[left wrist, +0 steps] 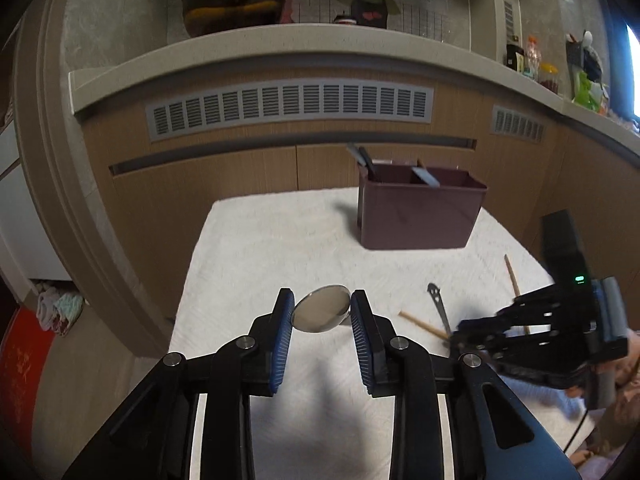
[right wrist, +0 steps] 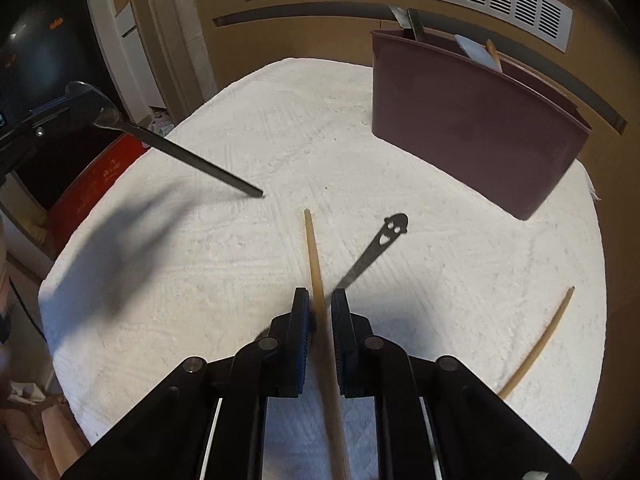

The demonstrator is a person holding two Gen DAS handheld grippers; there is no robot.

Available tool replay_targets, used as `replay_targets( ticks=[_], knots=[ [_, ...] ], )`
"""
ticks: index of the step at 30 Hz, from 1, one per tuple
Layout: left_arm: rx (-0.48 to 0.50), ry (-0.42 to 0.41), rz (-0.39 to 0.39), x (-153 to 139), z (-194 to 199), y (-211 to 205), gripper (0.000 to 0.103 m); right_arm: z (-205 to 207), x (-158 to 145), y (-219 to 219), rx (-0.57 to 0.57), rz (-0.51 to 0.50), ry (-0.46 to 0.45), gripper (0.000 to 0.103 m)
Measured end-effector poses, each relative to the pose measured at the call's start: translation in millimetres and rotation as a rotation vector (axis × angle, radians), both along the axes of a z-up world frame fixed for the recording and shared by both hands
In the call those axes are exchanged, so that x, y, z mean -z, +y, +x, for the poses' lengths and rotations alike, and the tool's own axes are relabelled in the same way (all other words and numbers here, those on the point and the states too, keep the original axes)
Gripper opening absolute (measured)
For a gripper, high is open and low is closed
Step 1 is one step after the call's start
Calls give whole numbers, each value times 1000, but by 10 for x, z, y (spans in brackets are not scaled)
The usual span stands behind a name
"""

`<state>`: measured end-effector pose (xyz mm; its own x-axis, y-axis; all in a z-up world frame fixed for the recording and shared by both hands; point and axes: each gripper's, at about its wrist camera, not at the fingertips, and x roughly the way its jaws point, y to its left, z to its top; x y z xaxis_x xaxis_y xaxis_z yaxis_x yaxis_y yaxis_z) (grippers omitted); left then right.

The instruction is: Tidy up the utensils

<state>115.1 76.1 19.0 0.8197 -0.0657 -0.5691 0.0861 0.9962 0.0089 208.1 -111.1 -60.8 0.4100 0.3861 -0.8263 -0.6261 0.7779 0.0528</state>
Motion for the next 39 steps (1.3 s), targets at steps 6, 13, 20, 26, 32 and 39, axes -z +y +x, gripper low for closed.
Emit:
replay_targets(
  ticks=[6, 13, 20, 26, 32, 39],
  knots=[
    [5, 2, -13, -35, 27, -18, 26, 179, 100, 267, -36, -47, -10, 17],
    [16, 44, -21, 51, 68, -36, 26, 100, 102, 171, -21, -57, 6, 15],
    [26, 93, -26, 166, 76, -68, 26, 133, 69, -309, 143, -25, 36, 8],
    [42, 109, -26, 187, 86, -116, 26, 102, 40, -678, 248, 41, 79, 8],
    [56, 129, -14, 207, 114, -180, 27, -23, -49, -793, 260, 109, 87, 6],
    [75, 141, 4, 203, 128, -270, 27, -80, -229, -898, 278, 176, 61, 5]
  ],
)
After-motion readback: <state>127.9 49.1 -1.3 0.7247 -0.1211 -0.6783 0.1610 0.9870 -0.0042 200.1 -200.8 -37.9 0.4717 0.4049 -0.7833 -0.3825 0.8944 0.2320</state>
